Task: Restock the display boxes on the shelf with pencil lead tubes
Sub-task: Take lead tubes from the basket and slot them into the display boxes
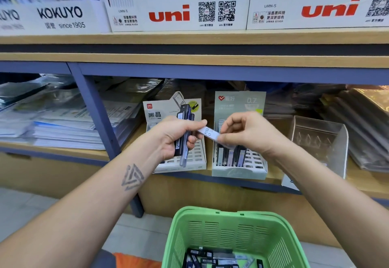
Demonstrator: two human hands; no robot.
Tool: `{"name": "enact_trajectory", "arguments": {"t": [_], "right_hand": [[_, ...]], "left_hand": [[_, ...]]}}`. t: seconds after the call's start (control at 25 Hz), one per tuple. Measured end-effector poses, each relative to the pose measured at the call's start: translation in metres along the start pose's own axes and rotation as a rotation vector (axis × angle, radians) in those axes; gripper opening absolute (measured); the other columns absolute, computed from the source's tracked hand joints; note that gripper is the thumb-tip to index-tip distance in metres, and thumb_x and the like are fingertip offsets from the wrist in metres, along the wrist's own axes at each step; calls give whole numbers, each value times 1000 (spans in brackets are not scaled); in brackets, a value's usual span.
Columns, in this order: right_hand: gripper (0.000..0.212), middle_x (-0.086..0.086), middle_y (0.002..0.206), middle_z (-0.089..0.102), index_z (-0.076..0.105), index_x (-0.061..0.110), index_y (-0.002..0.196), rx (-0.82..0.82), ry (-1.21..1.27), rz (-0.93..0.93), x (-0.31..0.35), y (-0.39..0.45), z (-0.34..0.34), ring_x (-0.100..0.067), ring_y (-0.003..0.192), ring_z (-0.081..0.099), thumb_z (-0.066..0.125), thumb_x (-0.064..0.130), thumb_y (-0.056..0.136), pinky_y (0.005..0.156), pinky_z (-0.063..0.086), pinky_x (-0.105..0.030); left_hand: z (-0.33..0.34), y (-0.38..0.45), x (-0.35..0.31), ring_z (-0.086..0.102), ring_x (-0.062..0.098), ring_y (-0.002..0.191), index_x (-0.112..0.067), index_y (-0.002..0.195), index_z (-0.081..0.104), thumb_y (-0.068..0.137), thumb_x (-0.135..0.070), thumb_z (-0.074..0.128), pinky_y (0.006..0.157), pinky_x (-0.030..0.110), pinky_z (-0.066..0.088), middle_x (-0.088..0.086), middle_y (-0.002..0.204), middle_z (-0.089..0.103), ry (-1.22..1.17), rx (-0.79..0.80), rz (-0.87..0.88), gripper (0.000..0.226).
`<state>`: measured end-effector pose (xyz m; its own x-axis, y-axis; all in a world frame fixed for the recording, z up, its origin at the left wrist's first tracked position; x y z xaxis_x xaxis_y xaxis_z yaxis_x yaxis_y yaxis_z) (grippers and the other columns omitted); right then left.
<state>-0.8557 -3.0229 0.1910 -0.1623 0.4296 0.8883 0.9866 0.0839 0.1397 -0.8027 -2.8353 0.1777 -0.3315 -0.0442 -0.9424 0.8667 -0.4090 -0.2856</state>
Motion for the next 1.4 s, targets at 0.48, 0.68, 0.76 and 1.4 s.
{"name": "enact_trajectory", "arguments": {"t": [0.48, 0.68, 0.76, 1.4], "right_hand": [[30, -6, 88, 67, 63, 23, 121, -118, -138, -62, 1, 60, 83, -16, 68, 74, 67, 9, 95, 77, 63, -44], [16, 0, 91, 68, 69, 25, 108, -159, -272, -126, -8, 69, 101, -19, 84, 67, 67, 18, 94, 75, 55, -31], [16, 2, 94, 68, 71, 24, 109, -153, -310, -142, -8, 71, 106, -14, 85, 64, 68, 17, 94, 74, 50, -25], [14, -7, 103, 73, 69, 15, 106, -346, -586, -183, -20, 126, 113, -27, 96, 68, 65, 8, 94, 78, 53, -35]], "left_hand": [[-87, -2, -14, 42, 9, 38, -12, 70, 49, 94, -12, 57, 36, 16, 37, 0, 54, 46, -216, -251, -170, 25], [-107, -12, -18, 49, 14, 48, -6, 99, 59, 99, -13, 55, 46, 21, 47, 6, 63, 52, -279, -245, -195, 9], [-113, -15, -20, 53, 15, 56, -4, 122, 61, 99, -13, 57, 50, 25, 54, 8, 75, 58, -278, -260, -181, 26], [-101, -18, -25, 63, 23, 66, 0, 91, 58, 102, -9, 55, 58, 40, 53, 16, 68, 66, -206, -321, -81, 14]]}}
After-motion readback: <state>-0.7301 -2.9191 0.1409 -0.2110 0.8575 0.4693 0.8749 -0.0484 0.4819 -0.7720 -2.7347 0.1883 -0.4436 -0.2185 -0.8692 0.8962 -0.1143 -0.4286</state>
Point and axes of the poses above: each hand's wrist, its own y-axis towards the middle knuckle, its own z-axis out of the palm, x = y × z, the point moved 3 cm from there along y, towards the middle knuckle
